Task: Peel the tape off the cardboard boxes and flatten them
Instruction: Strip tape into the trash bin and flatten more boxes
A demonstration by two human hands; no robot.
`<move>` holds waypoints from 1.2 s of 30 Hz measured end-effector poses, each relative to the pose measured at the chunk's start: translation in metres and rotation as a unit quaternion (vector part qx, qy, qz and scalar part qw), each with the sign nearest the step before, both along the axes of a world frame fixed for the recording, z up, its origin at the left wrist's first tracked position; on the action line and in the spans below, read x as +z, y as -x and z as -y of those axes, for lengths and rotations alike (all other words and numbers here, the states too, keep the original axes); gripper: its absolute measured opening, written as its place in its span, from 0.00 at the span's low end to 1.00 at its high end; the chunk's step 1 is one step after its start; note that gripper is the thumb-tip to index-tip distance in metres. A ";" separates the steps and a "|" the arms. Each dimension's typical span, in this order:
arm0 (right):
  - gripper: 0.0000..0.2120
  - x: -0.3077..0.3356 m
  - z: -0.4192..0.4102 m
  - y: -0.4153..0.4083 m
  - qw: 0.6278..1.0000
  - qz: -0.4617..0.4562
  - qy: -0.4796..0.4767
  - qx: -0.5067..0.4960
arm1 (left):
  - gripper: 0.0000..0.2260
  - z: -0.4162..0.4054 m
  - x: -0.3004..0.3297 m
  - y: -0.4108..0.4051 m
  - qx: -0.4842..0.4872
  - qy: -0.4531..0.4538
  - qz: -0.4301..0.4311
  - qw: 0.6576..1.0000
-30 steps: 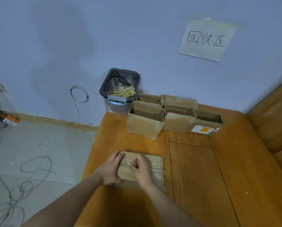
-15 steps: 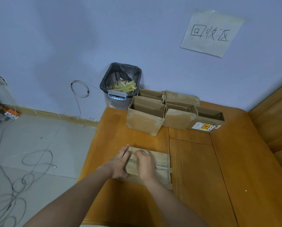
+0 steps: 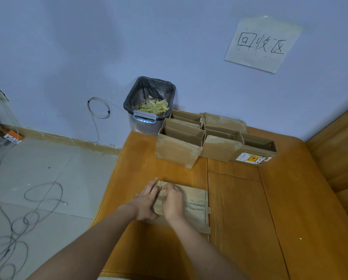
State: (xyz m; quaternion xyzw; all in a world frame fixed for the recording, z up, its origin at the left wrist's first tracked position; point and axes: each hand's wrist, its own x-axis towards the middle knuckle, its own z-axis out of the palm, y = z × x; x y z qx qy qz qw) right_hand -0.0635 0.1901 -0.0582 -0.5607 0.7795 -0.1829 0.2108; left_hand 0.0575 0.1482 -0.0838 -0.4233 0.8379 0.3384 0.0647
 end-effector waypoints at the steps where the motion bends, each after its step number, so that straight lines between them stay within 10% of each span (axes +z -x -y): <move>1: 0.12 0.000 -0.001 0.003 1.000 -0.009 0.005 -0.006 | 0.48 0.000 0.000 0.000 -0.001 0.001 0.000 1.000; 10: 0.10 -0.011 -0.004 0.004 0.991 -0.133 0.012 0.015 | 0.46 -0.003 -0.002 -0.003 0.008 -0.008 -0.023 1.000; 17: 0.04 -0.004 -0.005 0.007 0.998 0.006 0.030 -0.049 | 0.46 -0.005 -0.002 -0.004 0.018 0.005 -0.034 0.999; 31: 0.23 -0.009 -0.006 -0.004 0.987 -0.157 -0.045 0.008 | 0.48 -0.007 0.002 -0.005 0.033 0.033 -0.037 0.998; 36: 0.15 -0.004 0.001 -0.010 0.989 -0.136 -0.058 -0.019 | 0.49 -0.006 0.000 -0.006 0.029 0.034 -0.035 0.998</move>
